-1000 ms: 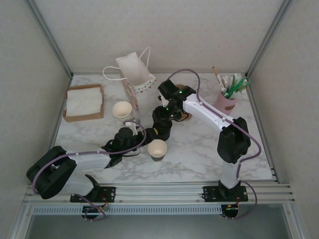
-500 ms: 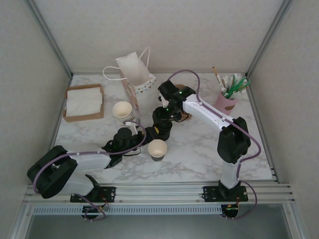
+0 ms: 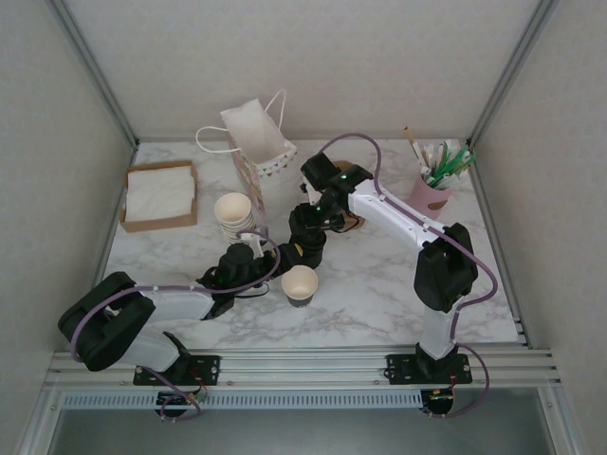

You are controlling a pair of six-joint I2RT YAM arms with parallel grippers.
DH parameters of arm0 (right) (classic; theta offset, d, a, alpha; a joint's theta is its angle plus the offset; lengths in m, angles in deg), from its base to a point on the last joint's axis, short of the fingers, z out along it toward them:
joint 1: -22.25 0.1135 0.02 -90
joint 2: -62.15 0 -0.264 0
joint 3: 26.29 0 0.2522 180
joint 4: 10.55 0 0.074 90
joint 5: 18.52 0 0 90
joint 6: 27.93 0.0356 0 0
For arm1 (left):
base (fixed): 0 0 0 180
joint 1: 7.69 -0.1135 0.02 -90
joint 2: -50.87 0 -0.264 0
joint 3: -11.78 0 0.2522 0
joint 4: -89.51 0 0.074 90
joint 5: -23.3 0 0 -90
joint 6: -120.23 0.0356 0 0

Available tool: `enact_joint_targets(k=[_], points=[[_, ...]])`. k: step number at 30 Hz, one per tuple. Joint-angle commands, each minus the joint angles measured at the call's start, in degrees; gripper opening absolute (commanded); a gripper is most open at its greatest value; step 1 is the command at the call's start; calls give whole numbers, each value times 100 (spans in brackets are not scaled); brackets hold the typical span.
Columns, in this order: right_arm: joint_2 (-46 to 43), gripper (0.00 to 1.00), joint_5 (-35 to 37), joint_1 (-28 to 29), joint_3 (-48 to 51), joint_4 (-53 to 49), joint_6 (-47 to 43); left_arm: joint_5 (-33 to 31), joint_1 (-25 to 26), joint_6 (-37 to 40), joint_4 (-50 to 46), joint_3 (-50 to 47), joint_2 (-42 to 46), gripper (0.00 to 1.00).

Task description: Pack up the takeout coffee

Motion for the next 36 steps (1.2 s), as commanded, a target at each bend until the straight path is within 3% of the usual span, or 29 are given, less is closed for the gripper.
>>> enact_joint_targets(k=[1,8,21,36], points=[[-231,70,-126,-35,82,-41,50,-22,-52,-80,262,-38,-17,71],[-226,70,-151,-43,98,-34,70,-28,-52,-154,528,-93,-27,74],[-278,69,-248,-44,125,-5,107,-335,-62,-270,559,-201,-170,63],[-406,69,-150,-70,177,-30,94,-470,-61,-303,448,-229,-180,62]])
